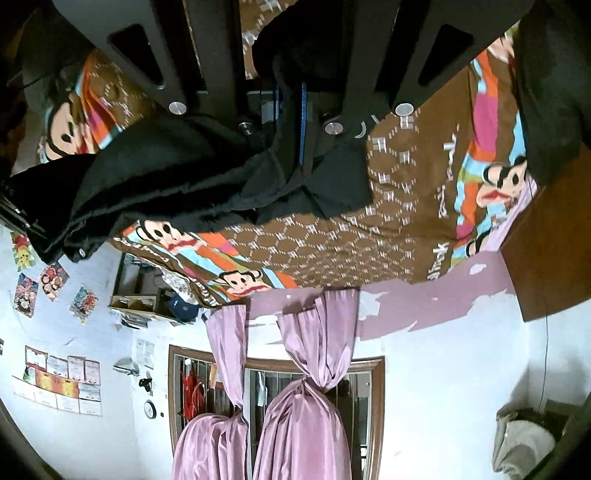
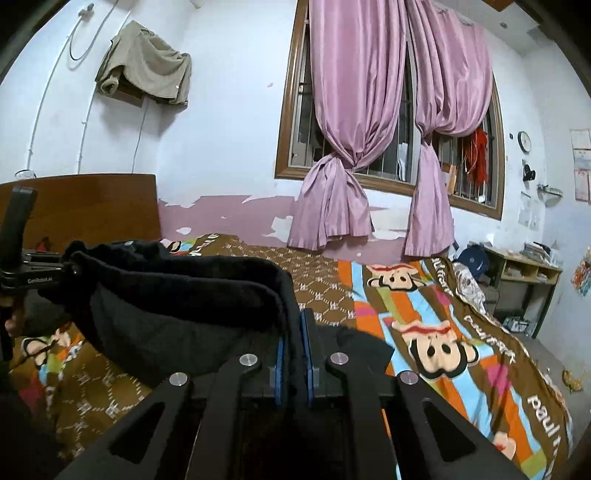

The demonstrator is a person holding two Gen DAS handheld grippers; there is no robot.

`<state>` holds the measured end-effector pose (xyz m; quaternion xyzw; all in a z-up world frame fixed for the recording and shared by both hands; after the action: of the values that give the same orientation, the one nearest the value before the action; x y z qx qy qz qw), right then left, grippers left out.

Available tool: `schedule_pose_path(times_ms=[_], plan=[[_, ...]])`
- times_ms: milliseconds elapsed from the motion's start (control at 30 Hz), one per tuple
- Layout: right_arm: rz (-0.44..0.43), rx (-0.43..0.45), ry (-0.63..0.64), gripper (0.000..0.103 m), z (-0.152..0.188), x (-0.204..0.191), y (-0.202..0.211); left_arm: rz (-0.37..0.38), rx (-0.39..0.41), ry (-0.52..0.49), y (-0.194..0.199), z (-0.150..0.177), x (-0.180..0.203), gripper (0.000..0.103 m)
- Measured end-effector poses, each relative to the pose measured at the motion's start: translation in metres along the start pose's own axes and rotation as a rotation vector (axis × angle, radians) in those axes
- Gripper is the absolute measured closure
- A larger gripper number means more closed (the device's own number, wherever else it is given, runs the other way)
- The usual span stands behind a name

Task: Fold large clothes

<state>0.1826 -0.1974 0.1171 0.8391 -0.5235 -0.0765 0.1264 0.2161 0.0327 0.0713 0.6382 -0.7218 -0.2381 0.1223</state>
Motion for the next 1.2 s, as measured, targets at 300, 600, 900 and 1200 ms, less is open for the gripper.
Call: schedule_pose_path(times_ms=[300, 600, 900, 1200], plan=[[0.039, -0.006, 0.000, 0.095, -0.007, 0.042, -0.060, -0.019, -0.007, -0.010, -0.061, -0.027, -0.005, 0.097], [0.087, -0.053, -0.022, 0.095, 0.010, 0.082, -0.115, -0.047, -0.010, -0.085, -0.124, -0.033, 0.004, 0.097], [0.117, -0.115, -0.007, 0.095, 0.030, 0.113, -0.189, -0.070, -0.044, -0.101, -0.201, -0.028, 0.002, 0.097], [0.128, -0.185, -0.058, 0.095, 0.063, 0.138, -0.254, -0.066, -0.060, -0.115, -0.270, -0.010, 0.000, 0.096]])
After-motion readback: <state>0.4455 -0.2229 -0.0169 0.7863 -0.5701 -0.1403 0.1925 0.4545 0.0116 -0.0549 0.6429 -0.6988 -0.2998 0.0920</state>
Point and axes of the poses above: each gripper's, at about its wrist camera, not at the fingertips, and y roughly against the way its jaws point, x to its right, z to its underside, the point moved 10 cm from there along -y, roughly the way its jaws point, and after that the axes turned 14 degrees about -z, right-handed, at the moved point
